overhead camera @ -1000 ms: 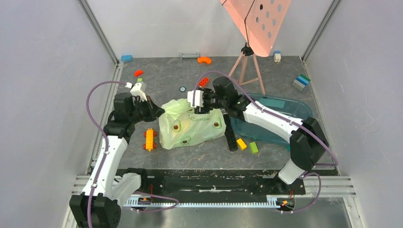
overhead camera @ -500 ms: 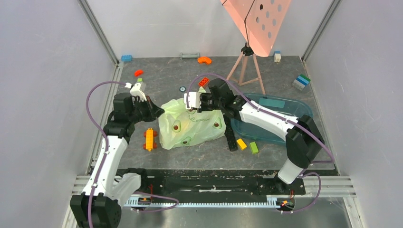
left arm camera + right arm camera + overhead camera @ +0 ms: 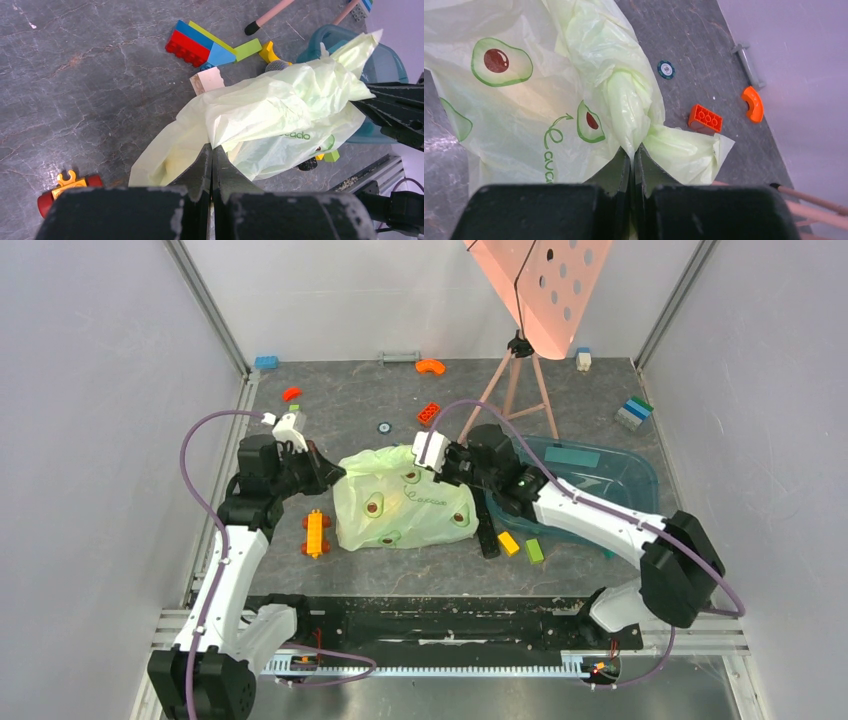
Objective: Take the fake fruits out of the plastic bag
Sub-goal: Untie the plastic bag at the center of the board.
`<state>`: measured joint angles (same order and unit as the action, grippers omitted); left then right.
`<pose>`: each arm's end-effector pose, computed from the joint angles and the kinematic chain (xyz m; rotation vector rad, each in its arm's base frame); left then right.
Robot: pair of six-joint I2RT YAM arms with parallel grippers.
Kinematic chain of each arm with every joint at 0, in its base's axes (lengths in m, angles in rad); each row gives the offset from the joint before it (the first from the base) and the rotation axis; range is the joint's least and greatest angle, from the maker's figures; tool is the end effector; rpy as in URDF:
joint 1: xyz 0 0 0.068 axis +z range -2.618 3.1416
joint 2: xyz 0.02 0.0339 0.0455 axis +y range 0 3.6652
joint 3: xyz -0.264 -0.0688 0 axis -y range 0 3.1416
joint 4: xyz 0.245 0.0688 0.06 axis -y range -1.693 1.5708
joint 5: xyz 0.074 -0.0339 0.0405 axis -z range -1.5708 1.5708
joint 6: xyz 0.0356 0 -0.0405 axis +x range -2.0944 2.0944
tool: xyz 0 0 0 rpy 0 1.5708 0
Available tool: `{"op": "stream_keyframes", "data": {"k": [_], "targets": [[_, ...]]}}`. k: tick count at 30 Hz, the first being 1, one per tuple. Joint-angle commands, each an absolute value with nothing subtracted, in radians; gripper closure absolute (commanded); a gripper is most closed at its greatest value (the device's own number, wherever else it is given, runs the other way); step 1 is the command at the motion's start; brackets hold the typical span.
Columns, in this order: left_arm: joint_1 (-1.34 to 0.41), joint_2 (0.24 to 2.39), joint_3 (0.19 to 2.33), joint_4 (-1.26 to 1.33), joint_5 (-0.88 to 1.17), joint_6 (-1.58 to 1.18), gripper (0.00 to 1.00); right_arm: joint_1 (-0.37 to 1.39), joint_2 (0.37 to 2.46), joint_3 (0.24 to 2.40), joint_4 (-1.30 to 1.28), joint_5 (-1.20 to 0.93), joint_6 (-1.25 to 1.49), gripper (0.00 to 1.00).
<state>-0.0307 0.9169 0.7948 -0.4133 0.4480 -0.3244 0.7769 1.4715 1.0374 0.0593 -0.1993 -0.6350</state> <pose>0.2006 -0.0216 0.2986 -0.0378 2.1209 -0.6833 0.2394 0.2453 0.2877 -1.3620 1.3936 0.2878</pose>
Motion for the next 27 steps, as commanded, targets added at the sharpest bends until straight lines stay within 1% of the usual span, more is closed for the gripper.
{"op": "stream_keyframes", "data": {"k": [1, 5, 8, 9, 13, 15, 17, 19, 21, 24, 26, 27], "targets": [[-0.002, 0.907, 0.795, -0.406, 0.368, -0.334, 0.98, 0.741, 1.375, 0.951, 0.189, -0.074, -0.447, 1.0], [-0.002, 0.911, 0.799, -0.422, 0.333, -0.34, 0.98, 0.673, 1.332, 0.888, 0.269, -0.044, -0.212, 1.0], [-0.002, 0.913, 0.8, -0.426, 0.314, -0.345, 0.98, 0.616, 1.306, 0.823, 0.34, -0.078, -0.018, 1.0], [0.027, 0.912, 0.8, -0.428, 0.309, -0.347, 0.98, 0.601, 1.296, 0.793, 0.373, -0.087, 0.07, 1.0], [0.037, 0.913, 0.799, -0.428, 0.296, -0.352, 0.98, 0.551, 1.242, 0.632, 0.597, -0.147, 0.345, 1.0], [0.039, 0.916, 0.799, -0.428, 0.296, -0.356, 0.98, 0.549, 1.224, 0.568, 0.711, -0.175, 0.43, 1.0], [0.04, 0.917, 0.799, -0.427, 0.299, -0.357, 0.95, 0.549, 1.221, 0.538, 0.793, -0.222, 0.467, 1.0], [0.04, 0.916, 0.799, -0.423, 0.311, -0.357, 0.83, 0.549, 1.226, 0.541, 0.805, -0.264, 0.468, 1.0], [0.042, 0.909, 0.794, -0.412, 0.332, -0.354, 0.75, 0.549, 1.23, 0.549, 0.788, -0.282, 0.454, 1.0], [0.042, 0.882, 0.786, -0.389, 0.364, -0.352, 0.56, 0.549, 1.226, 0.546, 0.788, -0.307, 0.434, 1.0], [0.042, 0.859, 0.782, -0.362, 0.391, -0.351, 0.42, 0.549, 1.222, 0.546, 0.783, -0.32, 0.424, 1.0], [0.042, 0.846, 0.779, -0.342, 0.399, -0.353, 0.38, 0.55, 1.22, 0.547, 0.781, -0.322, 0.42, 1.0]]}}
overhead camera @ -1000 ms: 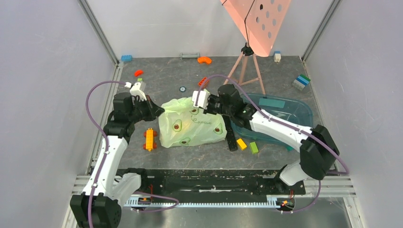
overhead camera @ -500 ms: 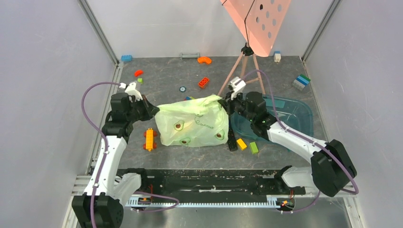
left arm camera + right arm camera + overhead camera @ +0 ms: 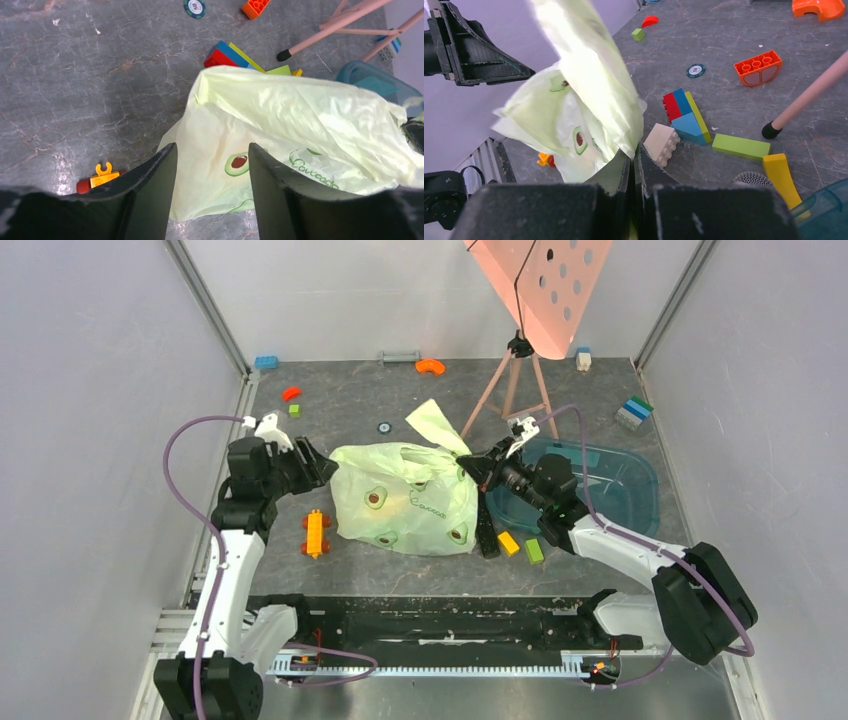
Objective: Take the fake fruits out of the plastic bag
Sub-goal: Untie the plastic bag at the center of the board, then adjust the plastic bag at the center of the board.
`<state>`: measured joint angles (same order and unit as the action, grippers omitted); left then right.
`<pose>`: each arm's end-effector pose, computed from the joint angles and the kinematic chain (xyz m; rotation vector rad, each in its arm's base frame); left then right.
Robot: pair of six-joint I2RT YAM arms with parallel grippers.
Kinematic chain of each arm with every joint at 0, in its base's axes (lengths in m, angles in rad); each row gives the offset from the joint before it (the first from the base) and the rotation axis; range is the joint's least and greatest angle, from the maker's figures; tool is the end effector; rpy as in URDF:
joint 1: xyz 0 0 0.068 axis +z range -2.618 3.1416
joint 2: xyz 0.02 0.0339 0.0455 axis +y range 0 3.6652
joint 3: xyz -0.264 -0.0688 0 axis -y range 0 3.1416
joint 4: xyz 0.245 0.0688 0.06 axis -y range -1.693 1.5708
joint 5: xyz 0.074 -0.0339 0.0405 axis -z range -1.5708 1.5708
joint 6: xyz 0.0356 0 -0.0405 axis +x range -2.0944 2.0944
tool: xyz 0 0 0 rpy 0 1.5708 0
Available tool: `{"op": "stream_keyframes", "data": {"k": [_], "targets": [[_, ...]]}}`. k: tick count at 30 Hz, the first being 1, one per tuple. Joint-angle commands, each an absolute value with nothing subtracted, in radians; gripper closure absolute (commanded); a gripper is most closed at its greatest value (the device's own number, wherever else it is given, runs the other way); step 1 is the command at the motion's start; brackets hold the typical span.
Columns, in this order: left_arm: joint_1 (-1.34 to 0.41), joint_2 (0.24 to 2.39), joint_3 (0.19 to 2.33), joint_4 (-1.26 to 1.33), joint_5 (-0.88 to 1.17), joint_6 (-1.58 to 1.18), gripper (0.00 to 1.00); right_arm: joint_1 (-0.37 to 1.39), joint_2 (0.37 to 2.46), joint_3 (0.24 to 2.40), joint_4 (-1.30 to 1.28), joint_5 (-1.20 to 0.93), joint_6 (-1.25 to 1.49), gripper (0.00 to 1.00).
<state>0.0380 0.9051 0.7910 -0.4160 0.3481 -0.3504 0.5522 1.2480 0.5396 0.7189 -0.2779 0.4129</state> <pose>0.2002 -0.0045 0.2985 -0.1979 2.1045 -0.5528 0.2244 0.1497 0.2512 -0.3431 1.6094 0.9659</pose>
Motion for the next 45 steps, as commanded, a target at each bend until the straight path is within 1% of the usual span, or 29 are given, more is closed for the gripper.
{"op": "stream_keyframes", "data": {"k": [1, 3, 6, 8, 10, 14, 17, 18, 21, 25, 27, 29, 34, 45], "targets": [[0.041, 0.831, 0.779, -0.327, 0.408, -0.351, 0.34, 0.549, 1.219, 0.548, 0.777, -0.325, 0.417, 1.0], [0.04, 0.797, 0.779, -0.279, 0.447, -0.344, 0.29, 0.551, 1.216, 0.556, 0.764, -0.33, 0.408, 1.0], [0.032, 0.739, 0.769, -0.172, 0.569, -0.347, 0.22, 0.551, 1.221, 0.574, 0.737, -0.351, 0.392, 1.0], [0.014, 0.728, 0.771, -0.114, 0.636, -0.334, 0.2, 0.551, 1.225, 0.587, 0.723, -0.364, 0.388, 1.0], [-0.056, 0.727, 0.778, -0.088, 0.655, -0.293, 0.2, 0.553, 1.227, 0.6, 0.717, -0.376, 0.386, 1.0], [-0.178, 0.723, 0.799, -0.111, 0.604, -0.17, 0.17, 0.56, 1.232, 0.623, 0.696, -0.384, 0.376, 1.0], [-0.263, 0.714, 0.799, -0.147, 0.493, -0.095, 0.15, 0.563, 1.24, 0.634, 0.688, -0.393, 0.366, 1.0], [-0.306, 0.715, 0.805, -0.172, 0.444, -0.066, 0.13, 0.565, 1.242, 0.64, 0.681, -0.393, 0.361, 1.0], [-0.435, 0.707, 0.825, -0.235, 0.272, 0.023, 0.13, 0.565, 1.254, 0.658, 0.669, -0.398, 0.353, 1.0], [-0.533, 0.626, 0.75, -0.174, 0.22, 0.152, 0.04, 0.567, 1.272, 0.7, 0.633, -0.427, 0.347, 1.0], [-0.549, 0.593, 0.7, -0.135, 0.244, 0.258, 0.0, 0.569, 1.265, 0.704, 0.619, -0.429, 0.338, 1.0], [-0.558, 0.58, 0.672, -0.111, 0.286, 0.362, 0.0, 0.57, 1.258, 0.7, 0.617, -0.429, 0.33, 1.0], [-0.565, 0.626, 0.688, -0.091, 0.271, 0.482, 0.0, 0.571, 1.244, 0.701, 0.594, -0.428, 0.309, 1.0], [-0.588, 0.725, 0.669, -0.035, 0.32, 0.604, 0.0, 0.572, 1.247, 0.716, 0.583, -0.426, 0.29, 1.0]]}}
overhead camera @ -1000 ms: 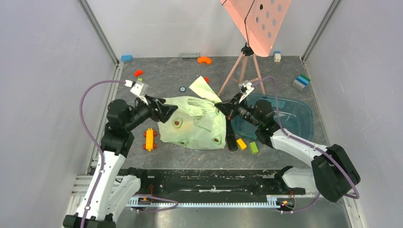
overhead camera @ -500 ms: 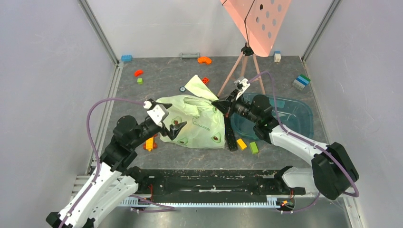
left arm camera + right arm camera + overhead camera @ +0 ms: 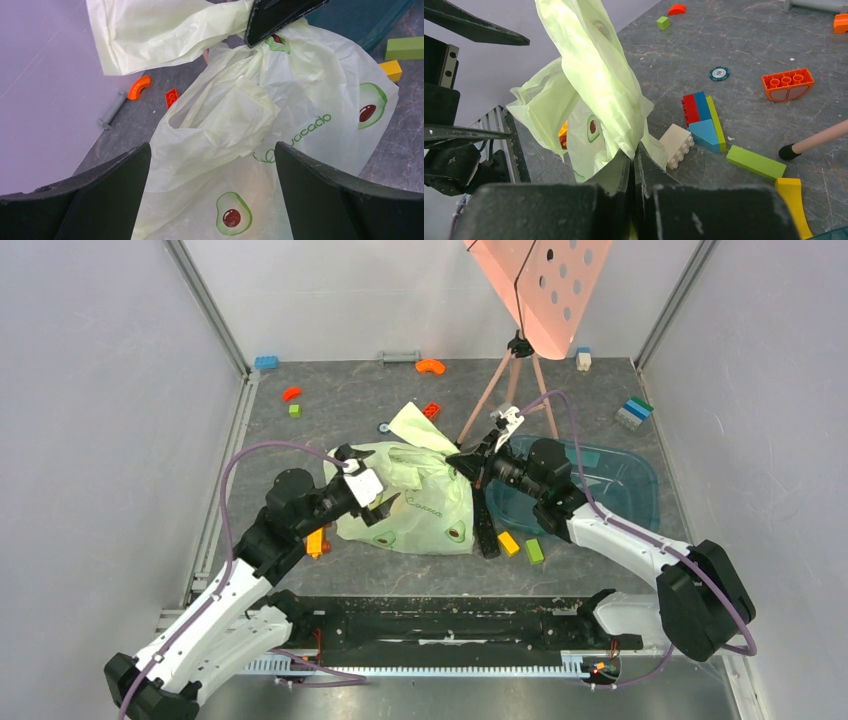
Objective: Take the fake fruits out of the plastic bag
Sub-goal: Adjust the plastic bag at the center of the board.
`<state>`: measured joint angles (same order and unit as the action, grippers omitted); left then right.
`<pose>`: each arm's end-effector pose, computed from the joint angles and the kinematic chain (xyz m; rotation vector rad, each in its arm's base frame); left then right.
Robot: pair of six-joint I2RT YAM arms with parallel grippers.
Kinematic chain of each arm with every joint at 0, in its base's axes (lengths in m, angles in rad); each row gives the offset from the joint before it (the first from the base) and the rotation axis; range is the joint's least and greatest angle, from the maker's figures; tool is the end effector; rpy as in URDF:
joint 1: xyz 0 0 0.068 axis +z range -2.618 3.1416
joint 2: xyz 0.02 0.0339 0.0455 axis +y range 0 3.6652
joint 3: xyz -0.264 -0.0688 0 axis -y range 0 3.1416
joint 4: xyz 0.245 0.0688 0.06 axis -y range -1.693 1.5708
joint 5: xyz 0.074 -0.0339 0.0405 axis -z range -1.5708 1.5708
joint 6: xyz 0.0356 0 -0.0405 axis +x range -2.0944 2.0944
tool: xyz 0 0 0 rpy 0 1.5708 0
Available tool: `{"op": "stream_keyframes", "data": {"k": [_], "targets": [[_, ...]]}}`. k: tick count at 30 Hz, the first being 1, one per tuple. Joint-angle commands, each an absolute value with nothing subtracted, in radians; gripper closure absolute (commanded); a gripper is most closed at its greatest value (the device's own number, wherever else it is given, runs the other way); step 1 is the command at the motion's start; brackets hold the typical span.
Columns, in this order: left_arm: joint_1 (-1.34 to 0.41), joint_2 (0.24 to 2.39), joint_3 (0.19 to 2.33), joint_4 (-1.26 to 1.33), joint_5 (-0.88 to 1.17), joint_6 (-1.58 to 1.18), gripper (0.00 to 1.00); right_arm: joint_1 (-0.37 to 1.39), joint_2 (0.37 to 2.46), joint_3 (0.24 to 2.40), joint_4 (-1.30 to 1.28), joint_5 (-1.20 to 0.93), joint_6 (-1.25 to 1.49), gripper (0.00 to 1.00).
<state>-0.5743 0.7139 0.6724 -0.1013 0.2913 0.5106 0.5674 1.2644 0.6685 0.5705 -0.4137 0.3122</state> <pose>0.1412 -0.1035 0.3208 1.0644 1.3466 -0.2966 0.2313 0.1644 0.2746 -0.5464 1.5983 1.0011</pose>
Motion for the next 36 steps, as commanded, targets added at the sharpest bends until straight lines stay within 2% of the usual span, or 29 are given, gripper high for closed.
{"op": "stream_keyframes", "data": {"k": [1, 8, 11, 14, 17, 20, 22, 28, 33, 36], "targets": [[-0.595, 0.736, 0.67, -0.035, 0.32, 0.608, 0.0, 0.572, 1.249, 0.716, 0.583, -0.426, 0.289, 1.0], [-0.677, 0.811, 0.681, -0.035, 0.258, 0.65, 0.01, 0.572, 1.255, 0.725, 0.586, -0.433, 0.294, 1.0], [-0.71, 0.83, 0.686, -0.034, 0.184, 0.664, 0.09, 0.571, 1.253, 0.727, 0.584, -0.434, 0.292, 1.0], [-0.727, 0.839, 0.697, -0.028, 0.108, 0.659, 0.26, 0.572, 1.251, 0.726, 0.584, -0.436, 0.293, 1.0], [-0.729, 0.842, 0.722, -0.027, 0.058, 0.645, 0.48, 0.573, 1.243, 0.72, 0.583, -0.436, 0.289, 1.0], [-0.729, 0.841, 0.75, -0.022, 0.022, 0.619, 0.84, 0.572, 1.229, 0.709, 0.578, -0.427, 0.28, 1.0], [-0.728, 0.841, 0.762, -0.009, 0.005, 0.59, 0.97, 0.573, 1.22, 0.704, 0.57, -0.42, 0.269, 1.0], [-0.727, 0.811, 0.768, 0.066, -0.066, 0.432, 0.98, 0.573, 1.187, 0.698, 0.498, -0.376, 0.154, 0.99], [-0.726, 0.779, 0.781, 0.069, -0.058, 0.327, 0.98, 0.572, 1.162, 0.716, 0.434, -0.349, 0.014, 0.89], [-0.724, 0.765, 0.789, 0.053, -0.055, 0.278, 0.98, 0.577, 1.159, 0.734, 0.428, -0.372, -0.059, 0.75]]}}
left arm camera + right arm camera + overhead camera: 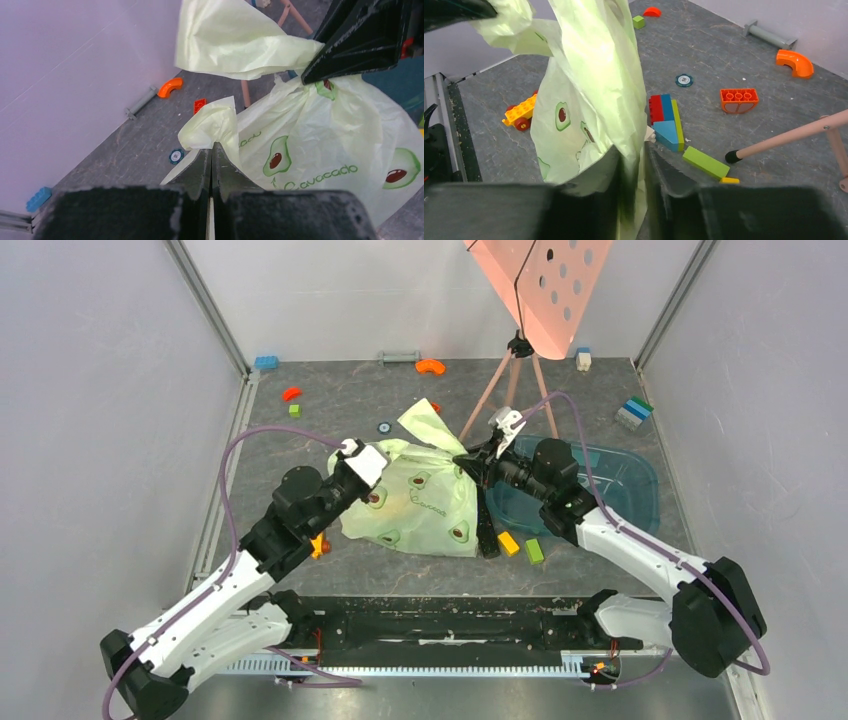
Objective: Take the fake fruits out of the plastic bag
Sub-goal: Adjust the plastic bag at the center of the board.
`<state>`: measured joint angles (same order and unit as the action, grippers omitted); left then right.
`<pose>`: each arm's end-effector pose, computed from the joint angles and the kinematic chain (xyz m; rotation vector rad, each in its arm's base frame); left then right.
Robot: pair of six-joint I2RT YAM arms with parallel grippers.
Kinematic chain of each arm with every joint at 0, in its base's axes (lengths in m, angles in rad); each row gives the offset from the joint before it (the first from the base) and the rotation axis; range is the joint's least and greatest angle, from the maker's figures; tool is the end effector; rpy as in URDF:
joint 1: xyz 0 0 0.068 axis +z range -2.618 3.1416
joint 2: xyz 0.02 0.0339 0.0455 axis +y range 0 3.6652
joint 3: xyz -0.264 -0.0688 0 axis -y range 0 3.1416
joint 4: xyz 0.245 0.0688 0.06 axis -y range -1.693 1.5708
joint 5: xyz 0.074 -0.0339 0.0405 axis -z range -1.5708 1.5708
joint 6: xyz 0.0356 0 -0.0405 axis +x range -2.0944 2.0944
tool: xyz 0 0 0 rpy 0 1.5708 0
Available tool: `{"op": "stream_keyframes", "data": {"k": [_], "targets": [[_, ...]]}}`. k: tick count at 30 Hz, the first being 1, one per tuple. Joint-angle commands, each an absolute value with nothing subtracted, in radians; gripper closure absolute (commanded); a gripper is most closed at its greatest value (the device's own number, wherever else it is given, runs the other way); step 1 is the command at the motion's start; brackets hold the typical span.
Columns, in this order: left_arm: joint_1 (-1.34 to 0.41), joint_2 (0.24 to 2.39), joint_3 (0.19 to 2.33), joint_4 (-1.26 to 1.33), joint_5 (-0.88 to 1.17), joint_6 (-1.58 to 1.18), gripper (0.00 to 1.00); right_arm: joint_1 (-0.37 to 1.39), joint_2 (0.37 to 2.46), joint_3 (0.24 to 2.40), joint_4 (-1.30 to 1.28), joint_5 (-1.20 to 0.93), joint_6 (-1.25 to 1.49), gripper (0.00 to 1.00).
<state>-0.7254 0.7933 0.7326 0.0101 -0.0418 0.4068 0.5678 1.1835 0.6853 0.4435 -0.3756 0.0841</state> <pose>0.1450 -0.1265 0.3411 0.8444 1.3889 -0.2115 0.2216 0.1568 0.2877 -0.6860 1.5367 0.8003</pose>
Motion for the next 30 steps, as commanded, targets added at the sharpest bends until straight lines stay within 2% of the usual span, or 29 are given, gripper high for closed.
{"op": "stream_keyframes", "data": {"k": [1, 4, 6, 9, 14, 16, 18, 22, 26, 30], "targets": [[-0.724, 0.759, 0.791, 0.047, -0.053, 0.269, 0.98, 0.58, 1.16, 0.741, 0.431, -0.379, -0.076, 0.66], [-0.723, 0.741, 0.786, 0.043, -0.041, 0.255, 0.98, 0.6, 1.172, 0.769, 0.445, -0.387, -0.117, 0.45], [-0.722, 0.731, 0.785, 0.037, -0.041, 0.257, 0.98, 0.622, 1.187, 0.794, 0.46, -0.389, -0.136, 0.35], [-0.72, 0.722, 0.778, 0.032, -0.044, 0.267, 0.98, 0.652, 1.222, 0.854, 0.456, -0.408, -0.146, 0.29], [-0.718, 0.718, 0.779, 0.023, -0.049, 0.27, 0.98, 0.684, 1.279, 0.94, 0.456, -0.414, -0.128, 0.28], [-0.716, 0.716, 0.782, 0.021, -0.053, 0.269, 0.98, 0.69, 1.299, 0.971, 0.454, -0.408, -0.111, 0.32], [-0.716, 0.716, 0.786, 0.023, -0.063, 0.265, 0.98, 0.689, 1.316, 0.997, 0.448, -0.399, -0.087, 0.42], [-0.712, 0.73, 0.824, 0.027, -0.2, 0.199, 0.98, 0.69, 1.354, 1.071, 0.418, -0.392, -0.052, 0.68], [-0.679, 0.8, 0.955, -0.051, -0.305, 0.136, 0.98, 0.692, 1.4, 1.186, 0.38, -0.326, -0.027, 0.91], [-0.612, 0.89, 1.136, -0.123, -0.237, 0.095, 0.98, 0.692, 1.474, 1.375, 0.314, -0.271, -0.015, 1.0]]}}
